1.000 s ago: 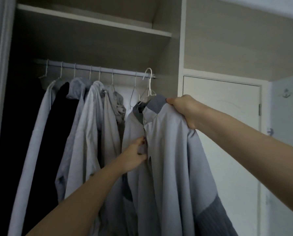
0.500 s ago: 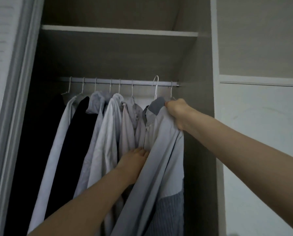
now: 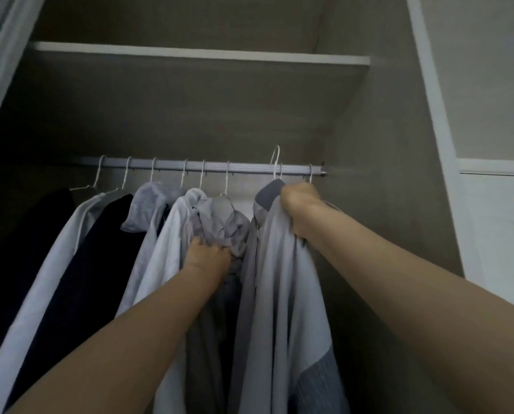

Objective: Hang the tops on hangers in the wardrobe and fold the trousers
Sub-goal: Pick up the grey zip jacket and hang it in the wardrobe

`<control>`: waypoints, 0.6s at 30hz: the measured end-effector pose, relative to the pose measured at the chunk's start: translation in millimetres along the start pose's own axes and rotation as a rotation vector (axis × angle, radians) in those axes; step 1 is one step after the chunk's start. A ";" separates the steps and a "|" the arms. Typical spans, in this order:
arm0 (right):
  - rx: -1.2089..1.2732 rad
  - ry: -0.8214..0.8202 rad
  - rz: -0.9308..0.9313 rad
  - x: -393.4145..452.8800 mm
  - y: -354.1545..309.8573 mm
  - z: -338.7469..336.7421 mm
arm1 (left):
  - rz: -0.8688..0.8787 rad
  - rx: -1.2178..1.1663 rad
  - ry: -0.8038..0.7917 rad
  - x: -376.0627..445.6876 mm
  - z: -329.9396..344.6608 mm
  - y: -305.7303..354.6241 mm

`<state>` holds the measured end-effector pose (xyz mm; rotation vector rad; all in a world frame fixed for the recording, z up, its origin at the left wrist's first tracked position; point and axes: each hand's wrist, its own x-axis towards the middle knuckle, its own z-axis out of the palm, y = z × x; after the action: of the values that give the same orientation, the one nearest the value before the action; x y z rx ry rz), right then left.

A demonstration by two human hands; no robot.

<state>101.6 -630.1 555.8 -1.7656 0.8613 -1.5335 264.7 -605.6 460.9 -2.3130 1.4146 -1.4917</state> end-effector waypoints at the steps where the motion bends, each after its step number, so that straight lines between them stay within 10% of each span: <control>1: -0.005 0.000 -0.011 2.7 -2.8 2.5 | -0.015 -0.130 0.063 -1.1 2.3 0.7; 5: 0.047 -0.037 -0.117 15.3 -10.3 16.7 | -0.024 -1.221 0.243 -16.2 2.1 11.8; 8: 0.047 -0.026 -0.128 26.3 -15.7 28.1 | 0.021 -1.604 0.201 -30.1 -3.1 27.2; 18: 0.116 -0.084 -0.035 49.0 21.2 71.3 | -0.156 -1.086 0.295 -45.4 31.5 55.6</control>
<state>176.1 -679.0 558.6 -1.7555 0.6902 -1.4897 246.0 -618.6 385.9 -2.8199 2.6932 -1.2859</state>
